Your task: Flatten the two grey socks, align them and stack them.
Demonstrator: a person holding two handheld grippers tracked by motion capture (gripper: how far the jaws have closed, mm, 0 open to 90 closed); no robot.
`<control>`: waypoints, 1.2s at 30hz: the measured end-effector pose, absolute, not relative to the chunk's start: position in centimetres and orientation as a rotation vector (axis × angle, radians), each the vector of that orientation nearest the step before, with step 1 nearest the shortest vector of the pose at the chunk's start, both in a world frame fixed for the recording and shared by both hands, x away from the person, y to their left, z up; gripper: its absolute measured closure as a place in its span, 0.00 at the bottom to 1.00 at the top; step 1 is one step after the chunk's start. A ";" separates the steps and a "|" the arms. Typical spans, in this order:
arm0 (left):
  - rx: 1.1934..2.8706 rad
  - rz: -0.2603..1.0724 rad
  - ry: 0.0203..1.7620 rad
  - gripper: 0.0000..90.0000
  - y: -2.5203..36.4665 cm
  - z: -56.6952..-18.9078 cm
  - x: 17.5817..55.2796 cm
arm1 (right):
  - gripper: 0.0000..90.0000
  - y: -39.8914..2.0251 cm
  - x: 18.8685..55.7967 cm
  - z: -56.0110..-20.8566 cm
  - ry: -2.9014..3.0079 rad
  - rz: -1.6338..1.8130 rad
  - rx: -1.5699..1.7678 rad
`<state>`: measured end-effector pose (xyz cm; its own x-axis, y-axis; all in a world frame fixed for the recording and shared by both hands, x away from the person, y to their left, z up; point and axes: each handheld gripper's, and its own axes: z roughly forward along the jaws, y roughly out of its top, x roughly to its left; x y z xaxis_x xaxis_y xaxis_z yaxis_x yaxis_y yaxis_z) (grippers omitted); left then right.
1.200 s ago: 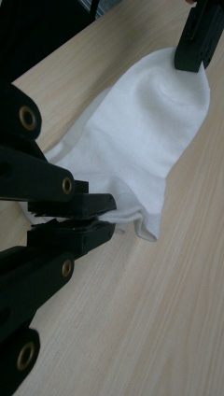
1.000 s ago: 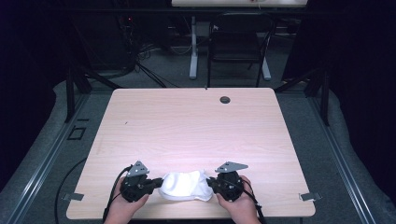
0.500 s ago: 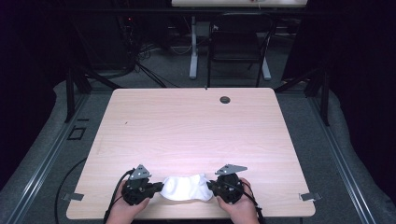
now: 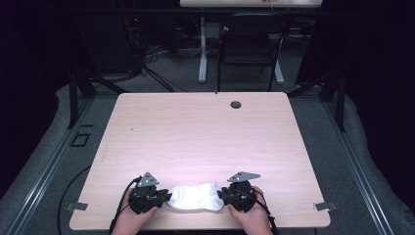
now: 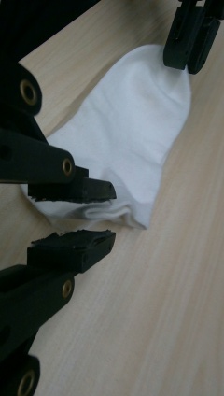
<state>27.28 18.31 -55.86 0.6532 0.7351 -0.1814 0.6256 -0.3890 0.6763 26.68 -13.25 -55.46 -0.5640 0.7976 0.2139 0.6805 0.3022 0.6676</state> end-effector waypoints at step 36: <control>2.183 0.143 1.009 0.86 17.5 -56.7 27.5 | 0.89 -12.7 27.4 -56.6 2.430 1.140 1.414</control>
<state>27.48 17.46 -56.73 0.6879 0.7015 -0.1865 0.6222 -0.4376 0.6491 27.43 -12.73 -56.64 -0.5612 0.7849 0.2629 0.7037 0.2852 0.6507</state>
